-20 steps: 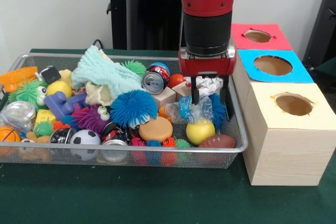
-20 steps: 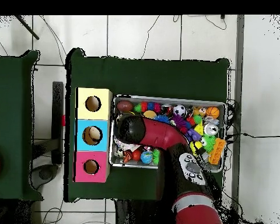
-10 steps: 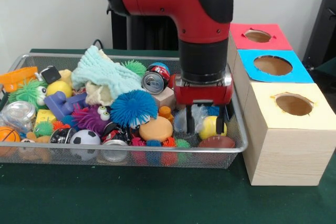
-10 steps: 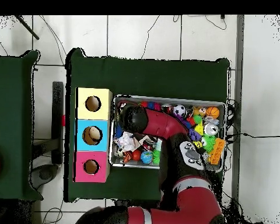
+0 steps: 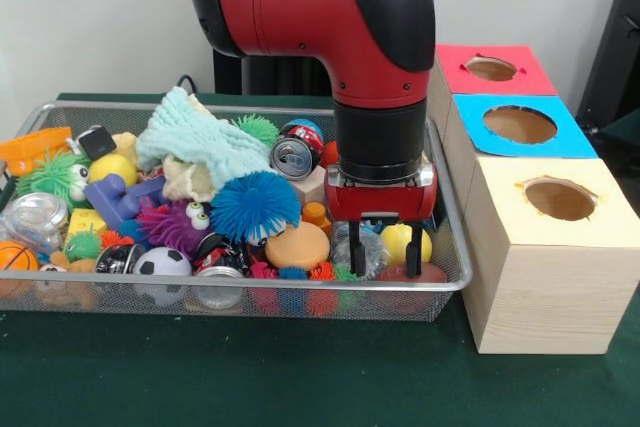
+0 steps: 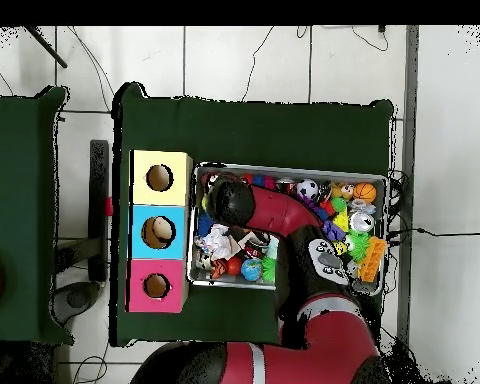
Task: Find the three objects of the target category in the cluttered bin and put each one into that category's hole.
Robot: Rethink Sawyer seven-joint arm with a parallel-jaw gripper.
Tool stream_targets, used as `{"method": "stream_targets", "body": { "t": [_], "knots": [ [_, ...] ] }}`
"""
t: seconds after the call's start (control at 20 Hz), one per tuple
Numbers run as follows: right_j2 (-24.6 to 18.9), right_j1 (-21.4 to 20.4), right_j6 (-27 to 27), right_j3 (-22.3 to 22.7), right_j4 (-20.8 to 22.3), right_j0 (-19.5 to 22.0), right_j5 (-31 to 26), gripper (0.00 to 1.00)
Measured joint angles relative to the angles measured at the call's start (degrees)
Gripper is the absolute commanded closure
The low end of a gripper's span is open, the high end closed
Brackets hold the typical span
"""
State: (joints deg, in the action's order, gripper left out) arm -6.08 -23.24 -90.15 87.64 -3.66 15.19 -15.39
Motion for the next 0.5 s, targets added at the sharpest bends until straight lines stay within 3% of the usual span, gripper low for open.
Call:
{"method": "stream_targets", "body": {
  "t": [0.5],
  "knots": [
    [0.0, -1.4, 0.0, 1.3, 0.0, 0.0, 0.0, 0.00]
  ]
}}
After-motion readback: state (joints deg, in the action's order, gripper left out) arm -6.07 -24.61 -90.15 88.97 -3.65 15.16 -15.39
